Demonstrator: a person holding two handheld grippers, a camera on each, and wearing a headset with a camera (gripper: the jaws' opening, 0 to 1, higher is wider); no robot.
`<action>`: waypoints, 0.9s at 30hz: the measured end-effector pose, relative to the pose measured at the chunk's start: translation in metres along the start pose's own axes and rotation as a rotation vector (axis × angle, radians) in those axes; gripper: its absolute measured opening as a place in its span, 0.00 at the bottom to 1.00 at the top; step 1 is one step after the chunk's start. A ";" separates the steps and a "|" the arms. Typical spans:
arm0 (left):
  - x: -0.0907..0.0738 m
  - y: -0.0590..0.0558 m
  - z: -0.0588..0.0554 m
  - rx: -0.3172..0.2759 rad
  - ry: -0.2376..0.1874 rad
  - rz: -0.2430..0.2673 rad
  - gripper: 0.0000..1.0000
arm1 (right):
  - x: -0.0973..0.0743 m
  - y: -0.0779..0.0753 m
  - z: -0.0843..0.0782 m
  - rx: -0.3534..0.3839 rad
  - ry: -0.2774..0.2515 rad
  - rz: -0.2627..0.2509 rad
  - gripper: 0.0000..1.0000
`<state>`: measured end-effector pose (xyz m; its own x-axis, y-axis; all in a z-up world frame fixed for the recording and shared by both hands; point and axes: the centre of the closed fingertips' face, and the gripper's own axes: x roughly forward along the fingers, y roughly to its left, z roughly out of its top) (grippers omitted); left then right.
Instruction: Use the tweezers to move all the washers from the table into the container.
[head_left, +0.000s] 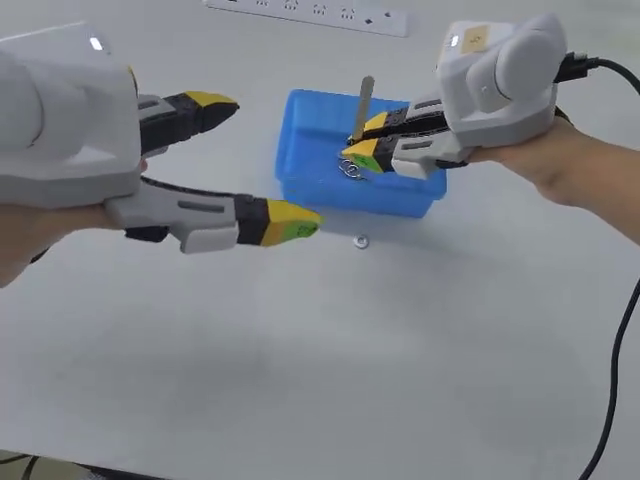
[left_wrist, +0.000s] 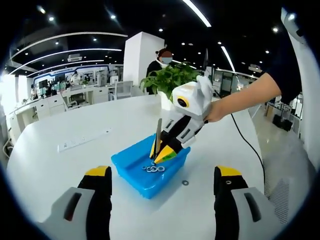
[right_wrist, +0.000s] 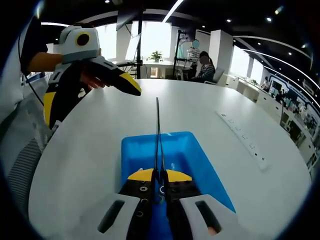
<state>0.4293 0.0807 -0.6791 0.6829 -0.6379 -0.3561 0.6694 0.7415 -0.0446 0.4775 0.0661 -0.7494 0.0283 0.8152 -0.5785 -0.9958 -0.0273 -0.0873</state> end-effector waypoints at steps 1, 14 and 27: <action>0.003 0.003 0.004 0.007 -0.001 -0.003 0.86 | 0.000 0.001 0.001 -0.004 0.004 0.001 0.08; 0.046 0.020 0.028 0.098 0.010 -0.127 0.59 | -0.004 0.003 0.007 -0.033 0.017 0.022 0.08; 0.057 0.007 0.032 0.146 0.049 -0.247 0.18 | -0.002 0.001 0.004 -0.038 0.033 0.038 0.08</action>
<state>0.4826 0.0430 -0.6698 0.4813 -0.7822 -0.3957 0.8512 0.5248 -0.0020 0.4759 0.0667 -0.7455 -0.0057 0.7939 -0.6080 -0.9922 -0.0803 -0.0956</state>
